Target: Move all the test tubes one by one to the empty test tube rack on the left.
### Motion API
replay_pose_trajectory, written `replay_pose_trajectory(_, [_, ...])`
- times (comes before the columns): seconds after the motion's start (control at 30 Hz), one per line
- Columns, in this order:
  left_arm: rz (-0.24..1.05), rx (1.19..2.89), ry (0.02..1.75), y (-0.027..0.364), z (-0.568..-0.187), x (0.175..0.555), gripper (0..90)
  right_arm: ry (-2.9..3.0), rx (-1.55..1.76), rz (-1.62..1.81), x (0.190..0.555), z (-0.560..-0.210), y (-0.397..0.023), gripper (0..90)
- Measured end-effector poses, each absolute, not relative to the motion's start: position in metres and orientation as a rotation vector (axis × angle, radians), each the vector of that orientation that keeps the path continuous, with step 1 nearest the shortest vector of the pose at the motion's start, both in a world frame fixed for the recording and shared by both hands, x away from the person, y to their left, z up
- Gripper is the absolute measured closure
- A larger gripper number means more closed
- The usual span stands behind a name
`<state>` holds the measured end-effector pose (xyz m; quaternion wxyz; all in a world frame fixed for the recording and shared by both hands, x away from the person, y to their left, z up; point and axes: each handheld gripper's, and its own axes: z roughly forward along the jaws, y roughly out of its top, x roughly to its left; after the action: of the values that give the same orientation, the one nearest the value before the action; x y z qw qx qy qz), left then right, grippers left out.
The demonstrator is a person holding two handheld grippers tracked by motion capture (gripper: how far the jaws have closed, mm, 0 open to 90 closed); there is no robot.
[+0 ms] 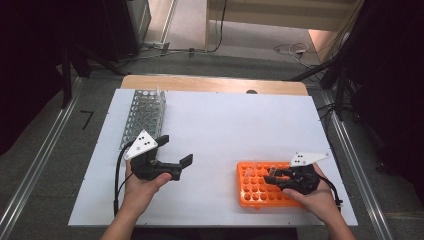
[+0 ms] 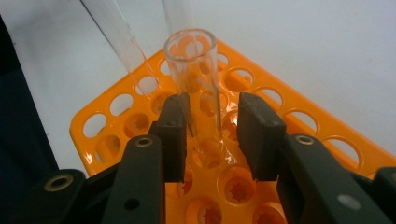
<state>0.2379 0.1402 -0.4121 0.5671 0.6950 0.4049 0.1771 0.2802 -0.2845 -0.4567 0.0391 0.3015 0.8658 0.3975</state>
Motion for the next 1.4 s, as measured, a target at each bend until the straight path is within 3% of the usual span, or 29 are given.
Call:
replay_pose_trajectory(0.17, [0.418, 1.635, 0.949, 0.140, -0.411, 0.238, 0.0, 2.661, 0.921, 1.188, 0.281, -0.458, -0.283, 64.8])
replay_pose_trajectory(0.3, [0.420, 1.639, 0.948, 0.139, -0.412, 0.238, 0.0, 2.667, 0.898, 1.181, 0.280, -0.458, -0.282, 72.5])
replay_pose_trajectory(1.4, [0.407, 1.662, 0.893, 0.124, -0.406, 0.233, 0.0, 2.613, 0.742, 1.363, 0.259, -0.411, -0.265, 73.5])
